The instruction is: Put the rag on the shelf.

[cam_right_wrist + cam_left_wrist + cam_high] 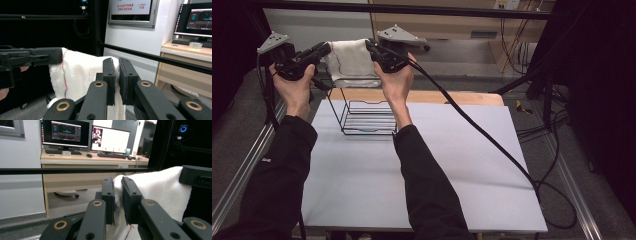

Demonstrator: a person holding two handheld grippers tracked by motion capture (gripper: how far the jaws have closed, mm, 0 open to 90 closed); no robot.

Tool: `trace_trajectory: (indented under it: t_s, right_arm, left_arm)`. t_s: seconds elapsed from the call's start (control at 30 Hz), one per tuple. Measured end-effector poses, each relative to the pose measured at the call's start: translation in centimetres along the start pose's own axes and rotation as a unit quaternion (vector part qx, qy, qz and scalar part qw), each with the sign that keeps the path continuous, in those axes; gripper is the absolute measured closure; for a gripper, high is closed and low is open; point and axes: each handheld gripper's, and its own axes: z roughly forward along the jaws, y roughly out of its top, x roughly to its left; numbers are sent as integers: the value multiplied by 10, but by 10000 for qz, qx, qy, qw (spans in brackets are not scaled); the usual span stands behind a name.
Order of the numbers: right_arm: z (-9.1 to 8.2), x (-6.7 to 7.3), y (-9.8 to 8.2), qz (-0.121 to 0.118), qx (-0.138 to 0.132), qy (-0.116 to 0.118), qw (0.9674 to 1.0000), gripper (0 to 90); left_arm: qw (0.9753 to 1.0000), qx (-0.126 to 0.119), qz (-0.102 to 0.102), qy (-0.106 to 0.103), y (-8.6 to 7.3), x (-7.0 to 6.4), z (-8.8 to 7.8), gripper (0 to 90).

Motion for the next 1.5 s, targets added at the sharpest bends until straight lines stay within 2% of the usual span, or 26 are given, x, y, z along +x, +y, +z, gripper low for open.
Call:
trace_trajectory:
  t_s: [0.23,0.33,0.63,0.9,1.2,1.5]
  right_arm:
    - [-3,0,-8,107,84,-28,9999,842]
    - [-4,-2,-11,48,113,-64,9999,842]
    - [-8,-8,-20,112,214,-82,9997,842]
    - [-11,-4,-24,112,191,-15,9998,842]
    - [-13,-1,-28,131,239,-3,9996,841]
    - [-19,3,-31,103,222,76,9997,841]
  left_arm:
    - [9999,109,89,-36,-5,-2,2,803]
    - [9998,170,87,-38,-8,-3,7,803]
    - [9994,327,102,-53,-18,-6,16,803]
    - [9994,275,158,-106,-17,-5,8,803]
    - [9989,366,223,-199,-23,-5,1,802]
    - [9987,325,269,-283,-25,-5,-7,802]
